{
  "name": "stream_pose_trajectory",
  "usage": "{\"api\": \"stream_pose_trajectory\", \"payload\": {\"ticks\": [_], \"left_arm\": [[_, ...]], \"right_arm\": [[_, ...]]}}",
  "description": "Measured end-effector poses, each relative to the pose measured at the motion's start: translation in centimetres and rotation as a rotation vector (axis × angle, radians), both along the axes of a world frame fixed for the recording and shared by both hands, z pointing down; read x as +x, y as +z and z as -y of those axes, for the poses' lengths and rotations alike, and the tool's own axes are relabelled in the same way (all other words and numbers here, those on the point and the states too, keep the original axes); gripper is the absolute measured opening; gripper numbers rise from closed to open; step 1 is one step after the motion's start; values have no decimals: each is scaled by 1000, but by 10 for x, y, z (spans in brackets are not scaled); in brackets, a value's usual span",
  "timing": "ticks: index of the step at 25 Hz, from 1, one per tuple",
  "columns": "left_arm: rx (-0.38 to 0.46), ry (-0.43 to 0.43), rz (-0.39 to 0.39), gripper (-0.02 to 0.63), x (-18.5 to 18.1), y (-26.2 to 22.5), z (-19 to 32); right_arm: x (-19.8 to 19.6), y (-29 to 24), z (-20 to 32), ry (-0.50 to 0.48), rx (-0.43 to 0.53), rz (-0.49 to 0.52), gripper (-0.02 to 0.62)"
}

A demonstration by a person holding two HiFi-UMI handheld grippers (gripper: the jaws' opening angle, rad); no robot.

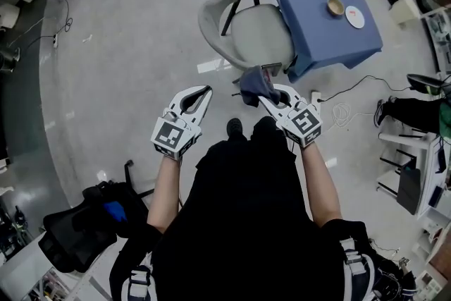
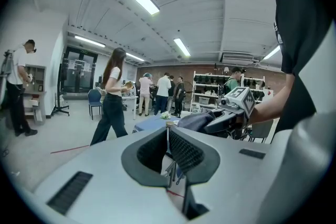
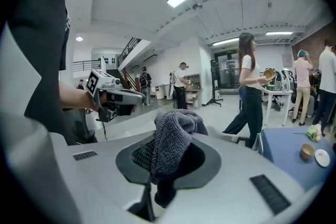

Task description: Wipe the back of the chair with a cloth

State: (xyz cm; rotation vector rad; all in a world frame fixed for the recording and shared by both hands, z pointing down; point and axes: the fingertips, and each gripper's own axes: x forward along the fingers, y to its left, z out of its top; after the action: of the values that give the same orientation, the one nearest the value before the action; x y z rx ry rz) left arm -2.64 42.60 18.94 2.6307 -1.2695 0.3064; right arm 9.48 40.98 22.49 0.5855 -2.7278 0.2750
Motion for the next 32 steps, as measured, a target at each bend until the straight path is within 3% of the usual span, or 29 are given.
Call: {"api": "stream_pose_trajectory", "payload": {"ticks": [11,32], "left_arm": [[-20,-73,-17,31,-26,10,17],[-92,-183,23,31,-28,24,136]], "right_arm": [[-21,3,30,-51,-3,-14,72],[-30,34,148,-180,-89,1,72]]}}
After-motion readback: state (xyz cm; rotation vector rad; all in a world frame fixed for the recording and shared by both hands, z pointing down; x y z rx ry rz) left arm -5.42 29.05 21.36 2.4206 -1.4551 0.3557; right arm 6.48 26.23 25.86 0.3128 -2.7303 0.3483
